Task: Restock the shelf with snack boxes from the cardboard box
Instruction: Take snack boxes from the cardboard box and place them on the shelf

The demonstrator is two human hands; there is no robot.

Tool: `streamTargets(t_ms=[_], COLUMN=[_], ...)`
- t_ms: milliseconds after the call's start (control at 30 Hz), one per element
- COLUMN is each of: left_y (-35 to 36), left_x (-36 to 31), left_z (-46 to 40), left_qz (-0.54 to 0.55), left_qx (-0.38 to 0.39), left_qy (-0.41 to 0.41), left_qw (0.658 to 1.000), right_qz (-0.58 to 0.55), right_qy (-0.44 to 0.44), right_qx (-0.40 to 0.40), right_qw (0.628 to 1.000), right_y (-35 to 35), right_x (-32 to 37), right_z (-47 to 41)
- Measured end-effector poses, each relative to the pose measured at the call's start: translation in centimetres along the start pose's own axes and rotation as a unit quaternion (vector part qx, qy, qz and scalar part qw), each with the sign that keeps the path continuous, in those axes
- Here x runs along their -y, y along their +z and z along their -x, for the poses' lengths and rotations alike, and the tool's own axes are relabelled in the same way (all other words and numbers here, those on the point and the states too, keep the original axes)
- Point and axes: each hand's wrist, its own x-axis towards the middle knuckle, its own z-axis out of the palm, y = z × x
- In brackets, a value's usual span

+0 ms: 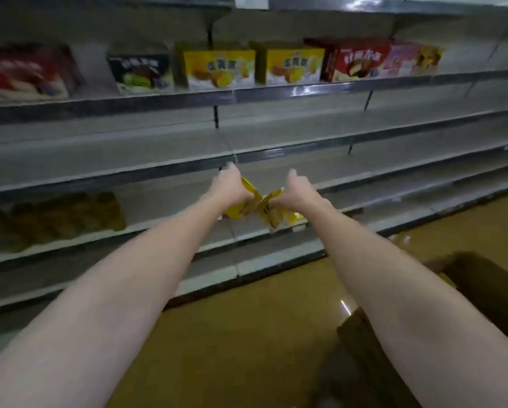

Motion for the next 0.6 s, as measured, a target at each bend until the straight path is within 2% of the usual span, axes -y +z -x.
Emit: streamTargets(t_ms=[233,467,600], left_y=[-10.6,-19.1,-24.5], left_x=[11.3,20.6,24.9], left_z=[3.3,6.0,7.0], left_qz=[-0.001,-0.022,-0.014], left_qx=[-0.12,-0.191,-0.252], left_qy=[-0.072,-0.117,-0.145], left_qw=[0.99,0.974,0.957], right_qz=[0.0,0.058,0.003], right_qy=[-0.159,-0.324,-0.368], right_qx=[0.013,0.043,0.079], right_qw=[0.987,0.943,0.926], right_y=[4.6,8.1,9.3], right_x=[14.9,27.3,34.4], right_z=[0.9,0.7,0.7])
